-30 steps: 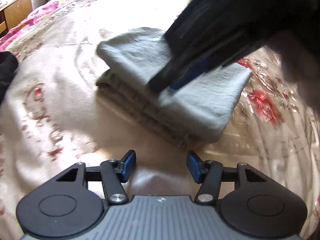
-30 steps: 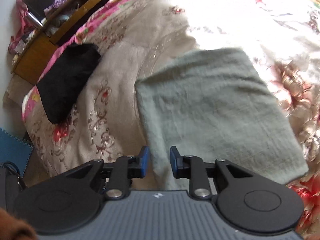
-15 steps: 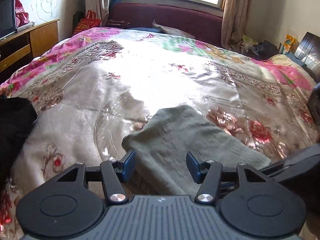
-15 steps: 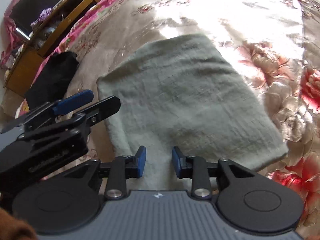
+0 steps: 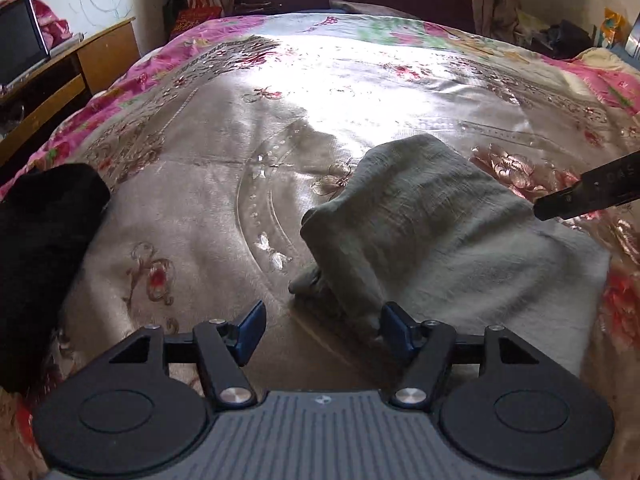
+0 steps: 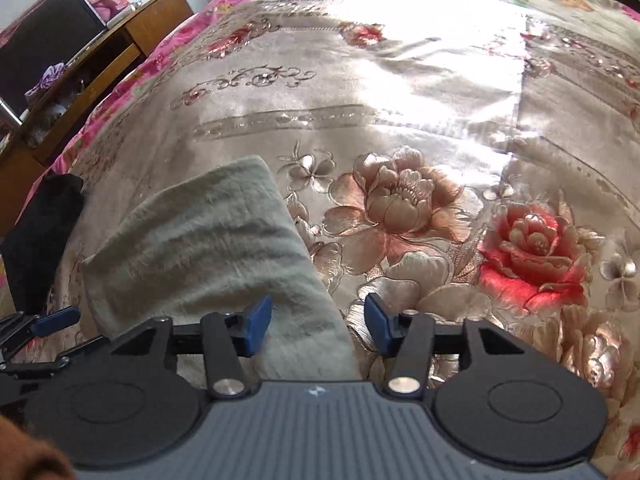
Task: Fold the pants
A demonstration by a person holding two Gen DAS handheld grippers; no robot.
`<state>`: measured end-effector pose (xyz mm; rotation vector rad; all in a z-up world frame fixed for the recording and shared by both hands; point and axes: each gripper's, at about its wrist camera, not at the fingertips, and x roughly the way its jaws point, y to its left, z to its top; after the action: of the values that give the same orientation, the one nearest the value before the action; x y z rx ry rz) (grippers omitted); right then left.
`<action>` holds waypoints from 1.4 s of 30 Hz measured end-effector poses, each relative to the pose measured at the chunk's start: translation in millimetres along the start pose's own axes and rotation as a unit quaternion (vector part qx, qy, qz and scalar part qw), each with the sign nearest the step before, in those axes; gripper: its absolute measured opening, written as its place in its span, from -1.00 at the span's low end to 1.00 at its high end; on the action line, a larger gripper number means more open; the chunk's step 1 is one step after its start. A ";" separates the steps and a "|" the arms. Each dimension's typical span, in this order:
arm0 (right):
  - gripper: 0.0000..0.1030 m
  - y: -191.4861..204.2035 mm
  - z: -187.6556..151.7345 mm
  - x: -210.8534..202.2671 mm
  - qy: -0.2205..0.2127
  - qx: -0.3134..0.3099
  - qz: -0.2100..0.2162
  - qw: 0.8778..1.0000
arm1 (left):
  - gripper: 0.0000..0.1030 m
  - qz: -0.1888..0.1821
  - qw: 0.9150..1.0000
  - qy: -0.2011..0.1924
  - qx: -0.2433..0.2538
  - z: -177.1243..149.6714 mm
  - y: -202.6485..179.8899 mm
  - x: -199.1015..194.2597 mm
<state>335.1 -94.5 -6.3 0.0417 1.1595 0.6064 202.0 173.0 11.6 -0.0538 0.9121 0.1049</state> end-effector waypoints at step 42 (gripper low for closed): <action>-0.31 -61.1 -171.9 -142.8 -0.156 0.113 -0.067 0.979 | 0.37 -0.119 0.973 -0.112 0.165 -18.4 -152.7 -44.9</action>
<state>175.1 -259.7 22.0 0.2432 0.9124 0.3302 177.6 16.6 36.2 0.1547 0.6822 -0.2599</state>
